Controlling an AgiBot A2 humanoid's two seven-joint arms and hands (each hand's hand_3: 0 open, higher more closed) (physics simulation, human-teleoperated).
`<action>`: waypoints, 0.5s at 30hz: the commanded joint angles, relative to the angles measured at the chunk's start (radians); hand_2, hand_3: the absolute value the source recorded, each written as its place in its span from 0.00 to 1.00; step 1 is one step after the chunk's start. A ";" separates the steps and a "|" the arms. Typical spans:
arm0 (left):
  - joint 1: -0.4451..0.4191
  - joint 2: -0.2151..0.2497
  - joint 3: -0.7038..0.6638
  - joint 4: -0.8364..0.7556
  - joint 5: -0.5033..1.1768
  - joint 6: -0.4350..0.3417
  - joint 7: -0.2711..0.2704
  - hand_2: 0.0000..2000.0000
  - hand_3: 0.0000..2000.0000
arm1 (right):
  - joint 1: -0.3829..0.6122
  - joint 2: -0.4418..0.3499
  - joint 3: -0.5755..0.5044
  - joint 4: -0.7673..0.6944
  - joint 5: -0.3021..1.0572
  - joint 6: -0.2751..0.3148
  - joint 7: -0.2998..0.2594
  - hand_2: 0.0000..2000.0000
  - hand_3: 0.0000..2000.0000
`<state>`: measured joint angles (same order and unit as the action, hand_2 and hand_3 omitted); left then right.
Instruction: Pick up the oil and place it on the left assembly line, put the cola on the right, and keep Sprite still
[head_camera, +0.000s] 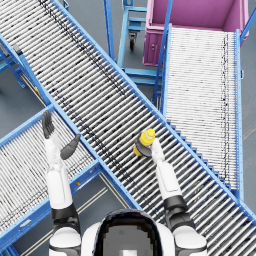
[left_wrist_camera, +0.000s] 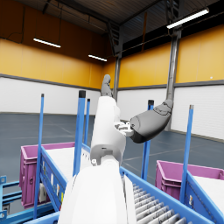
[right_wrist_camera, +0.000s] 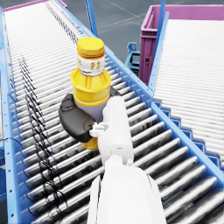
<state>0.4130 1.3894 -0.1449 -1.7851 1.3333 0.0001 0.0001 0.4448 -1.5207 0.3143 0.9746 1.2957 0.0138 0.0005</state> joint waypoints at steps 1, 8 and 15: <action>0.006 0.000 0.022 -0.009 0.000 0.000 0.000 0.00 0.00 | 0.024 -0.010 -0.017 0.267 0.000 -0.012 -0.004 1.00 1.00; -0.075 0.010 0.093 -0.101 0.000 0.000 0.000 0.00 0.00 | 0.154 -0.033 -0.035 0.523 -0.006 0.162 -0.006 1.00 1.00; -0.130 0.007 0.249 -0.120 0.000 0.000 0.000 0.00 0.00 | 0.215 -0.006 0.024 0.663 -0.006 0.185 -0.006 1.00 1.00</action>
<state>0.2843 1.3988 0.0554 -1.8980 1.3775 0.0000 0.0000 0.6273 -1.5072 0.3506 1.5800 1.2900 0.1991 -0.0054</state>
